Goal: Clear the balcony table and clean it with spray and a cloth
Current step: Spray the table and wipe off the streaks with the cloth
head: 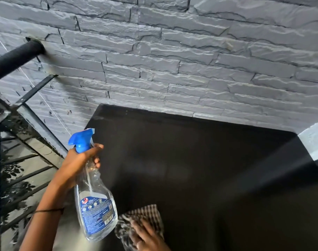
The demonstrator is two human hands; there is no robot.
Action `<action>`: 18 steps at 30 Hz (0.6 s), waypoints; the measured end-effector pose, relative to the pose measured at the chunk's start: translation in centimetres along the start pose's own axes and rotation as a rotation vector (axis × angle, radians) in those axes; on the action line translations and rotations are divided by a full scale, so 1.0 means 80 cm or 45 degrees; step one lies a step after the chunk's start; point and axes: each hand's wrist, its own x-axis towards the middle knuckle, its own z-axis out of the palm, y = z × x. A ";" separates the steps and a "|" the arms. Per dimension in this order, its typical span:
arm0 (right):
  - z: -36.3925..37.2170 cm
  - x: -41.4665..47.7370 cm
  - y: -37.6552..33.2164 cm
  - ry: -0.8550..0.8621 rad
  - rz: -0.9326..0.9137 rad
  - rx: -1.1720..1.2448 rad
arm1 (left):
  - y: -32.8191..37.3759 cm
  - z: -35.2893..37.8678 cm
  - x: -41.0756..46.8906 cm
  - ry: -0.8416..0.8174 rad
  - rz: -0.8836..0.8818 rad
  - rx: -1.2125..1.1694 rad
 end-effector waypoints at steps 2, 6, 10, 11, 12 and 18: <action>-0.012 -0.054 0.032 0.080 0.040 0.117 | -0.005 0.000 -0.019 -0.001 0.011 0.000; -0.064 -0.124 0.125 0.069 0.020 -0.247 | -0.020 -0.009 -0.067 0.013 0.036 0.021; -0.091 -0.084 0.156 0.145 0.325 0.011 | -0.040 -0.023 -0.113 0.060 0.048 0.031; -0.084 -0.061 0.147 0.096 0.356 0.017 | -0.046 -0.028 -0.124 0.071 0.041 0.031; -0.083 -0.035 0.128 0.097 0.375 0.045 | -0.051 -0.032 -0.135 0.076 0.030 0.021; -0.036 0.027 -0.037 0.042 -0.054 -0.008 | -0.078 -0.070 -0.192 0.199 -0.023 0.052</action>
